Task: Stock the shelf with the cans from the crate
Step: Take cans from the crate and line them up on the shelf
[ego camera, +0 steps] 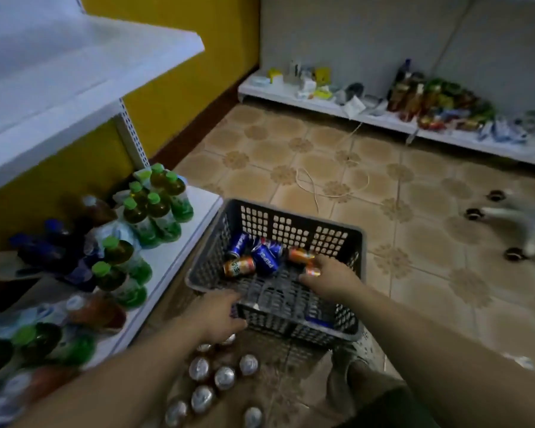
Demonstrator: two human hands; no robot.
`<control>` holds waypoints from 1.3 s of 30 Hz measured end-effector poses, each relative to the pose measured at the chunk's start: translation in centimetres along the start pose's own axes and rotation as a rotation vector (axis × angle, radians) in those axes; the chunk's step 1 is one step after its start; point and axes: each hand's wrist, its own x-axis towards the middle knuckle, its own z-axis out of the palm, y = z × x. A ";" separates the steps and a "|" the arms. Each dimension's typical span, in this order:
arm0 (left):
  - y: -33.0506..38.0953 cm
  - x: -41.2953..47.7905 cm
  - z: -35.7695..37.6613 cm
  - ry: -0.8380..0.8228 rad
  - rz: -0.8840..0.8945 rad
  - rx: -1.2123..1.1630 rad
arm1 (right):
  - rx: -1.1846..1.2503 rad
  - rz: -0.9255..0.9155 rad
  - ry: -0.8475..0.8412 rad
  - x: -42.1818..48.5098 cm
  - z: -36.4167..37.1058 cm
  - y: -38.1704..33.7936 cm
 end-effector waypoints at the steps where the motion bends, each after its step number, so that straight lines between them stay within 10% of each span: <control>1: -0.3 1.8 0.6 -0.012 0.001 0.041 | 0.005 0.026 -0.035 1.4 0.8 1.2; 15: -3.7 19.6 10.2 -0.081 0.077 0.331 | -0.040 0.156 -0.330 19.6 14.4 13.0; 20: -5.3 20.7 13.9 0.281 0.204 0.296 | -0.119 0.179 -0.481 23.3 18.9 15.5; 26: -5.5 21.2 14.2 0.304 0.204 0.327 | -0.291 0.116 -0.643 26.1 23.0 17.2; 39: -2.6 18.1 8.5 -0.058 -0.003 0.022 | 0.345 -0.026 -0.110 18.7 11.5 8.6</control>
